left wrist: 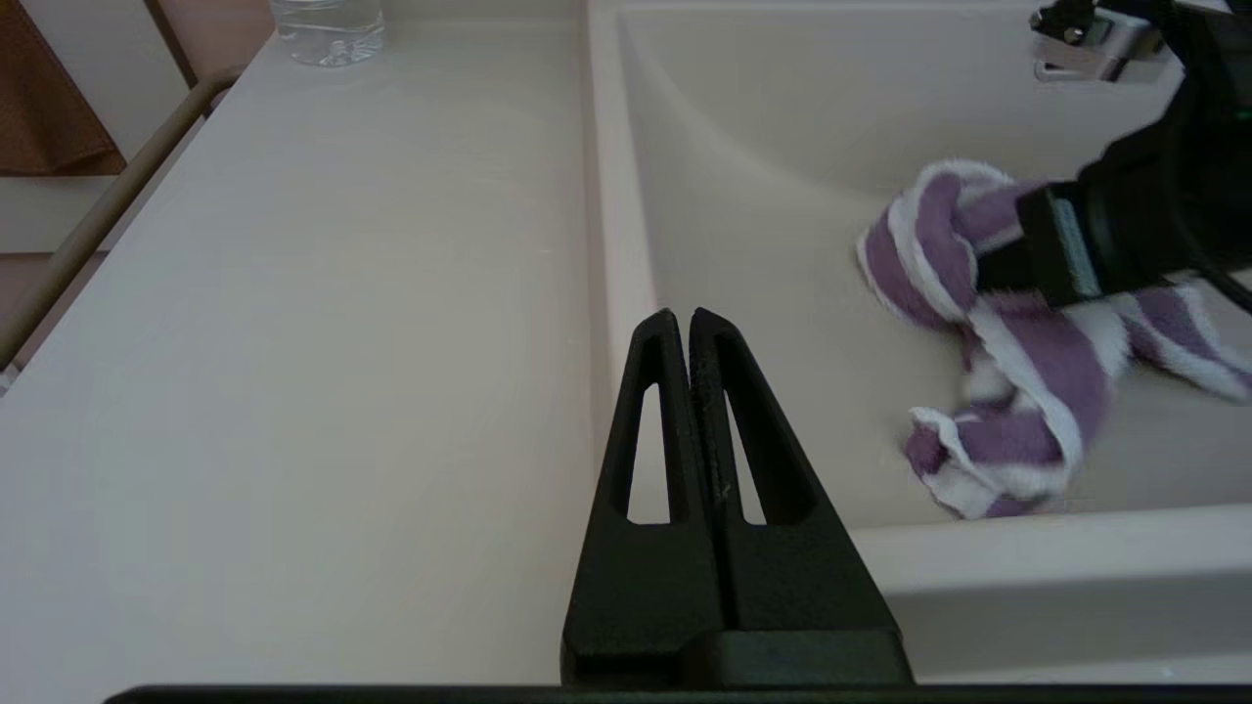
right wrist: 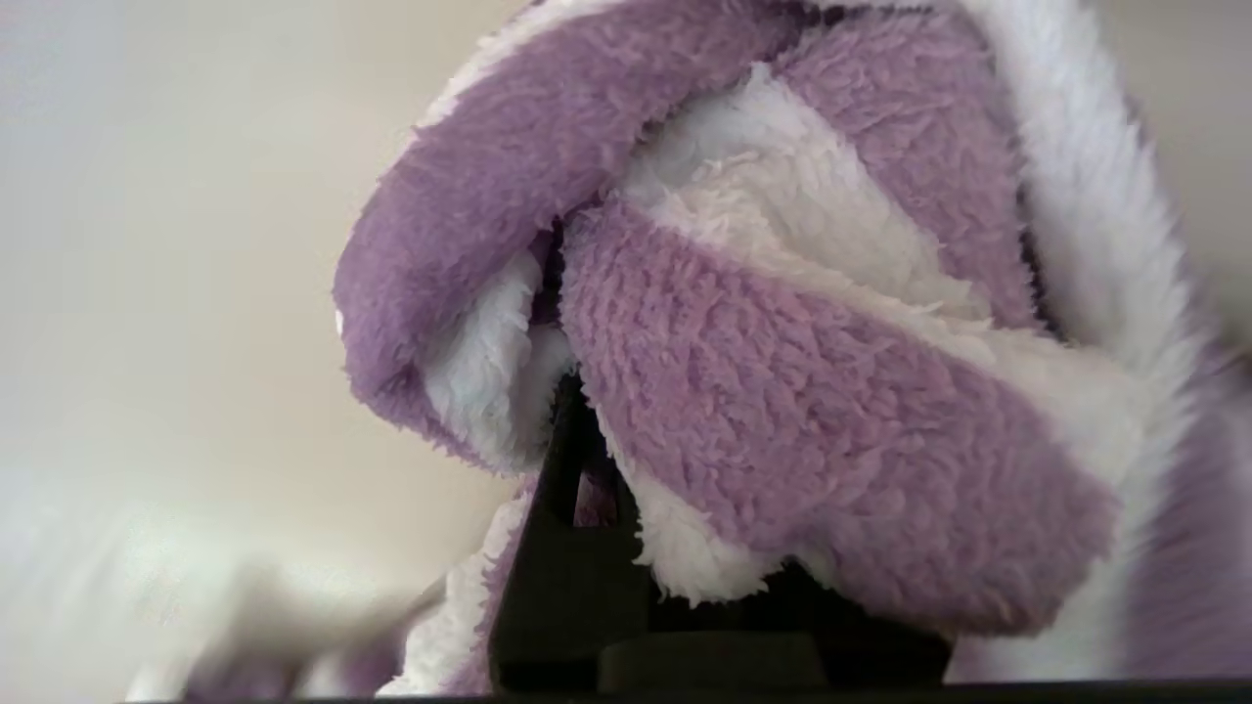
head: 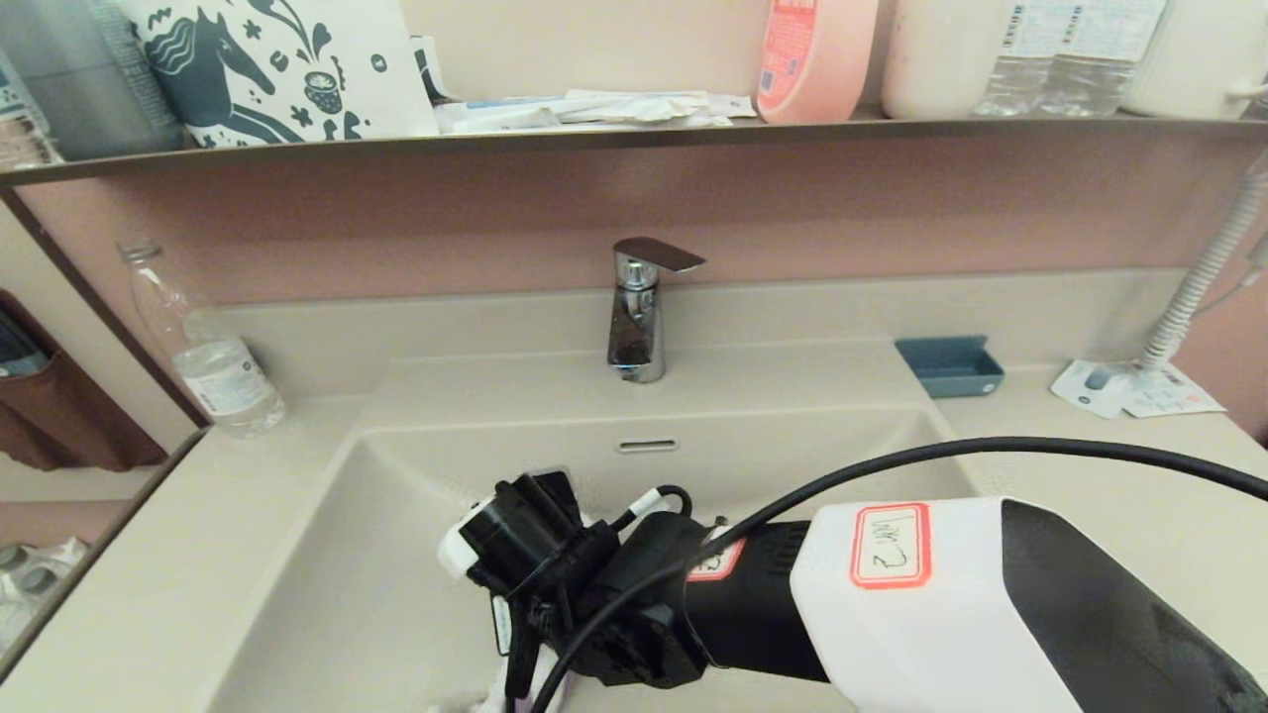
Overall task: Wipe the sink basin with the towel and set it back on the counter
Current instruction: Wipe the sink
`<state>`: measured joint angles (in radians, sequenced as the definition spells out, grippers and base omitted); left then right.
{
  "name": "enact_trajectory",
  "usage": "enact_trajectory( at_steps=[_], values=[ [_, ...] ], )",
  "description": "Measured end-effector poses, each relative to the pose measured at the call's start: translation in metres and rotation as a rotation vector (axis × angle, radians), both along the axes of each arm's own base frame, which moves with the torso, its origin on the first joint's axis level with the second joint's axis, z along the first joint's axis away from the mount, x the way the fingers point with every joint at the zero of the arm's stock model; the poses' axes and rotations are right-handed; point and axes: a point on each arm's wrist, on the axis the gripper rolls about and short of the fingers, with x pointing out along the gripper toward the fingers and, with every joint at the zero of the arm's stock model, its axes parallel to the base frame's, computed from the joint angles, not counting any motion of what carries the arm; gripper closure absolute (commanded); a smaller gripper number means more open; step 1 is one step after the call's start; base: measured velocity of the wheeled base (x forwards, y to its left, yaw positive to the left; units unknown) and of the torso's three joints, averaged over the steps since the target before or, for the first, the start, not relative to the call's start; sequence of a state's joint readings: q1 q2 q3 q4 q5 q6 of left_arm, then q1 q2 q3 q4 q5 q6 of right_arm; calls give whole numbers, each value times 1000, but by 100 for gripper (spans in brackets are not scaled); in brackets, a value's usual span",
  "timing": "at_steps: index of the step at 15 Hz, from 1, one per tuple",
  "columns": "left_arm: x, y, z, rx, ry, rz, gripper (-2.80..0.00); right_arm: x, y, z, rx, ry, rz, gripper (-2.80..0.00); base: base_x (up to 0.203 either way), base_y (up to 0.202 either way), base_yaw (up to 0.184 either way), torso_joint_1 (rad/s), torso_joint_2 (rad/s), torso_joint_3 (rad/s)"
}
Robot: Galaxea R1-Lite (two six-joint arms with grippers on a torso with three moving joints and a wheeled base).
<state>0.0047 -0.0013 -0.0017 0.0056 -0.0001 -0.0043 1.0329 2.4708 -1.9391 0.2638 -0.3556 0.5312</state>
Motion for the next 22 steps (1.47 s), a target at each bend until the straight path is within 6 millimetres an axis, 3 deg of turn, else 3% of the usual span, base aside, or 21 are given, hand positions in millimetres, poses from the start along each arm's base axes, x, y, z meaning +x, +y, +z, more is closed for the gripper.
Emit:
enact_trajectory(
  at_steps=[3,5,10,12,17,22],
  values=[
    [0,0,0,0,0,0,0,27,-13,-15,-34,-82,-126,0,0,0,0,0,0,0],
    [0,0,0,0,0,0,0,33,-28,-21,-74,-67,-159,0,0,0,0,0,0,0],
    [0,0,0,0,0,0,0,40,-87,-21,-185,-61,-330,0,0,0,0,0,0,0],
    [0,0,0,0,0,0,0,37,-123,-16,-269,-20,-388,0,0,0,0,0,0,0],
    [0,0,0,0,-2,0,0,21,-188,3,-308,21,-474,0,0,0,0,0,0,0],
    [0,0,0,0,1,0,0,6,-238,28,-338,43,-545,0,0,0,0,0,0,0]
  ],
)
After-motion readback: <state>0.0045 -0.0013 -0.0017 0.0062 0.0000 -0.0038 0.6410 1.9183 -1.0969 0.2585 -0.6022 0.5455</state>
